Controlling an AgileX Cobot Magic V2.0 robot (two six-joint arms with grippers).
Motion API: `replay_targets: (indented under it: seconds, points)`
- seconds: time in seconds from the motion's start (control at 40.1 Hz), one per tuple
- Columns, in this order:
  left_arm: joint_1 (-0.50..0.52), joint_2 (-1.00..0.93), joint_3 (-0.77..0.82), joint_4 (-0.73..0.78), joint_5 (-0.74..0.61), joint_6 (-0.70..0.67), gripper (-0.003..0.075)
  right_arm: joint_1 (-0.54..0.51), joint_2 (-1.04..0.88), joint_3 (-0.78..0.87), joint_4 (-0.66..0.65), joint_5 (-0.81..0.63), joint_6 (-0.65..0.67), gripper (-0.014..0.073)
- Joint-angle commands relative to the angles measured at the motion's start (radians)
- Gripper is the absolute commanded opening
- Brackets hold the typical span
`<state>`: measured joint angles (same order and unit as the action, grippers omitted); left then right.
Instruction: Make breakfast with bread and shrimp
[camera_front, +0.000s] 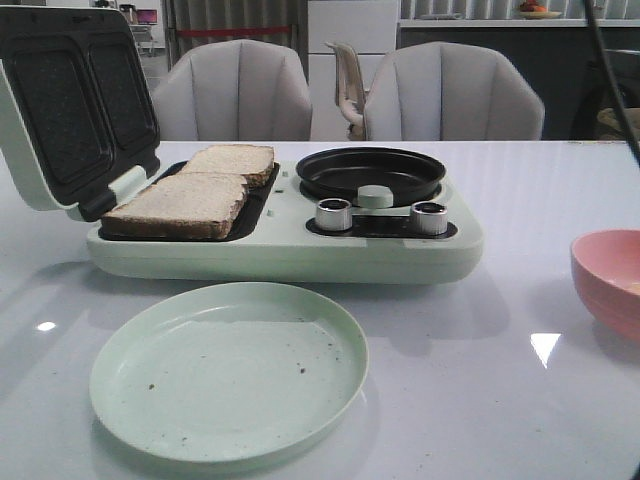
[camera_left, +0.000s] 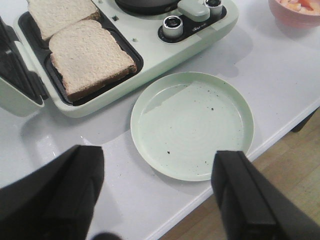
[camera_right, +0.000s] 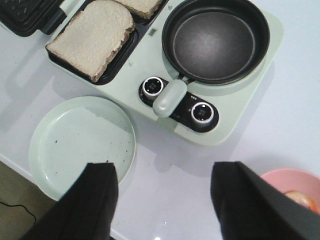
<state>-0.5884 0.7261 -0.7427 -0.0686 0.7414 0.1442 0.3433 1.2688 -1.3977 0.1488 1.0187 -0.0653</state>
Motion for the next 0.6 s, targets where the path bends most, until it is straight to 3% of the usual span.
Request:
replay_targets:
  seconds: [0.0, 0.275, 0.574]
  points:
    - [-0.004, -0.002, -0.027, -0.010, -0.076, -0.003, 0.0508, -0.003, -0.130, 0.086, -0.004, -0.090, 0.008, 0.0516]
    - [-0.004, -0.002, -0.027, -0.010, -0.076, -0.003, 0.0508, -0.003, -0.346, 0.393, -0.004, -0.108, 0.007, 0.0516]
    - [-0.004, -0.002, -0.027, -0.010, -0.076, -0.003, 0.0508, -0.003, -0.465, 0.607, -0.004, -0.125, 0.007, 0.0516]
